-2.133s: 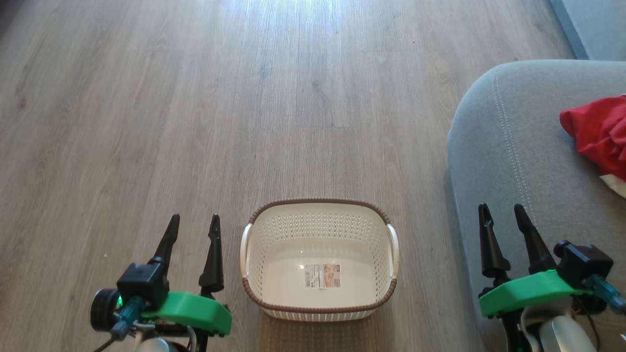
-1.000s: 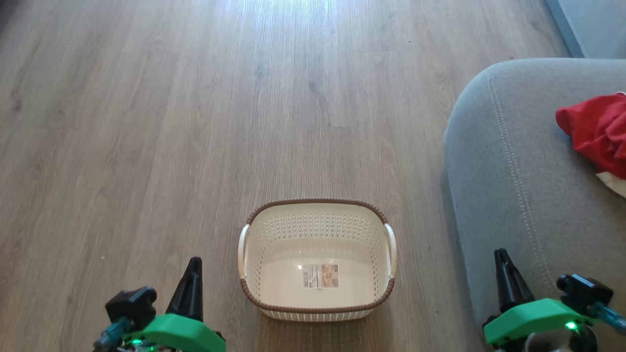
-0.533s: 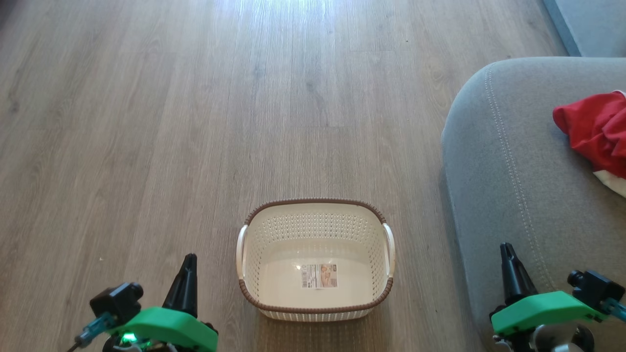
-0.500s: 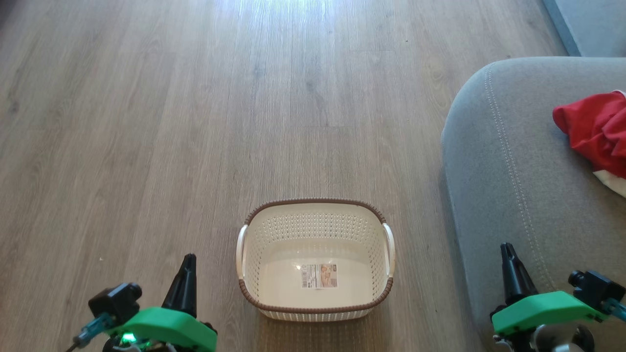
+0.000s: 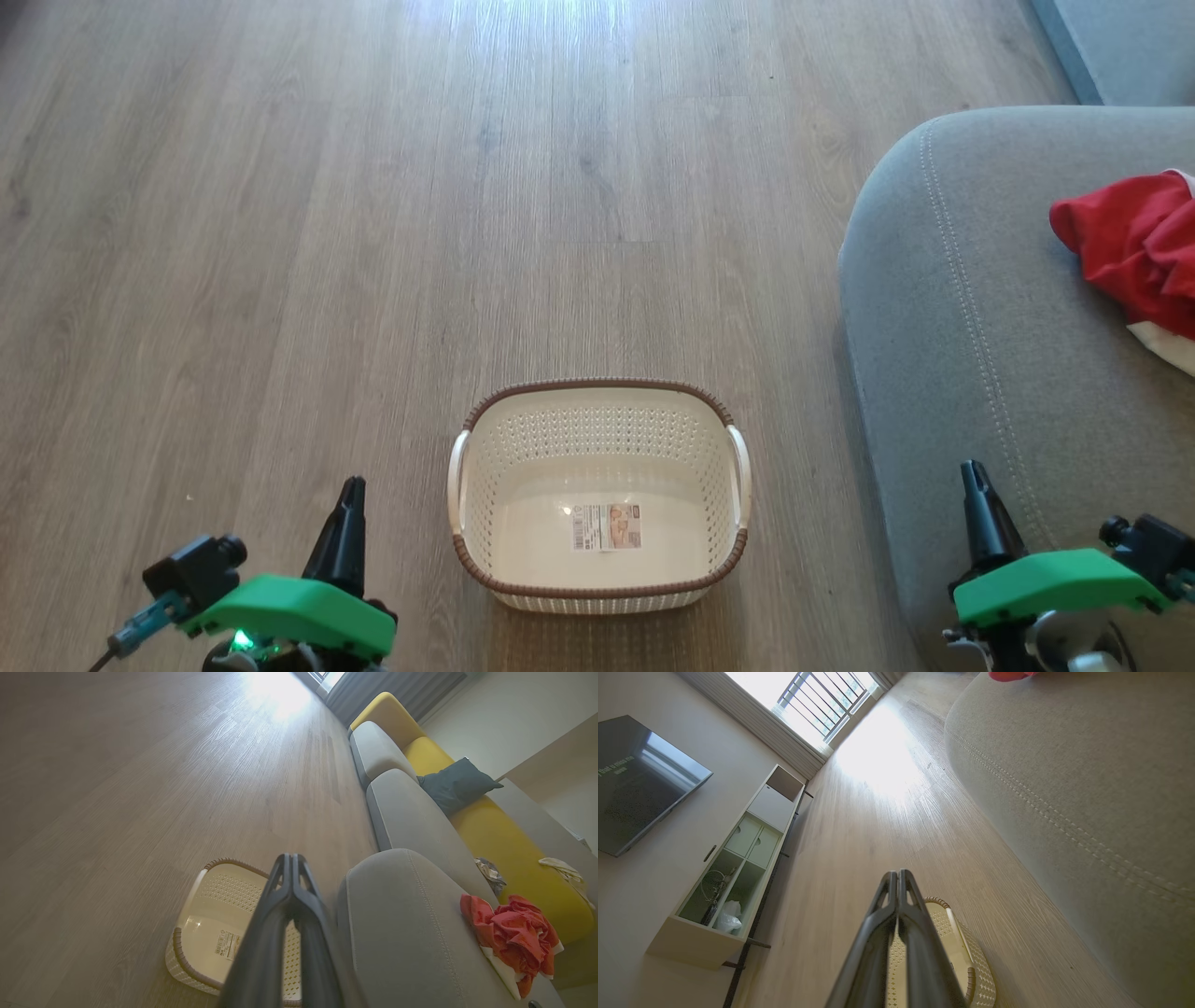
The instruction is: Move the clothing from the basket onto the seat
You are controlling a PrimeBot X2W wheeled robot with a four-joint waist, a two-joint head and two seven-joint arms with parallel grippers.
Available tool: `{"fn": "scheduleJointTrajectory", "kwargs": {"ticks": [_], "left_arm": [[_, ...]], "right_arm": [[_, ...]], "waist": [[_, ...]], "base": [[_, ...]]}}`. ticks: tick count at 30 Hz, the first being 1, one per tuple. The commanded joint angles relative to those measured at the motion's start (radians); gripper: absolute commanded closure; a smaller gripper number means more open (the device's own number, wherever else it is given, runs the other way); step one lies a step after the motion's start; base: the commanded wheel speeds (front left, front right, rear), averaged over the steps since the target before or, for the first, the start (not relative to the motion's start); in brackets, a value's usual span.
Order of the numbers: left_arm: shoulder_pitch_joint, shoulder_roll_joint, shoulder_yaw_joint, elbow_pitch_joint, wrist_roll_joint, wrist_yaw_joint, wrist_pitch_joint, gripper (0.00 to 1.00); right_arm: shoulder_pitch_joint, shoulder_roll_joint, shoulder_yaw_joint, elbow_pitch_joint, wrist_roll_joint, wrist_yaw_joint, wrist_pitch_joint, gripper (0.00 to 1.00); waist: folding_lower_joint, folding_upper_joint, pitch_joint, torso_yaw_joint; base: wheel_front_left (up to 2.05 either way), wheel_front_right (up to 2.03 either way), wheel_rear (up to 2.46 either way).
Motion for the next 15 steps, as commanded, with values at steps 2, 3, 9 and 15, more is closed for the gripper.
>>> {"fn": "scheduleJointTrajectory", "kwargs": {"ticks": [2, 3, 9, 15], "left_arm": [[-0.053, 0.013, 0.031, -0.025, -0.046, -0.010, 0.011, 1.00], [-0.054, 0.013, 0.033, -0.025, -0.057, -0.012, 0.014, 1.00], [-0.061, 0.014, 0.044, -0.021, -0.114, -0.021, 0.028, 1.00], [-0.069, 0.015, 0.057, -0.017, -0.181, -0.031, 0.045, 1.00]], "right_arm": [[-0.058, 0.001, -0.003, -0.040, 0.043, 0.003, 0.014, 1.00], [-0.059, 0.002, -0.004, -0.040, 0.053, 0.003, 0.017, 1.00], [-0.064, 0.002, -0.009, -0.043, 0.104, 0.004, 0.032, 1.00], [-0.070, 0.003, -0.015, -0.045, 0.164, 0.004, 0.049, 1.00]], "waist": [[0.0000, -0.0001, 0.000, -0.001], [0.0000, -0.0001, 0.000, -0.002], [0.0000, -0.0001, 0.000, -0.004], [0.0000, -0.0001, 0.000, -0.007]], "base": [[0.00, 0.00, 0.00], [0.00, 0.00, 0.00], [0.00, 0.00, 0.00], [0.00, 0.00, 0.00]]}}
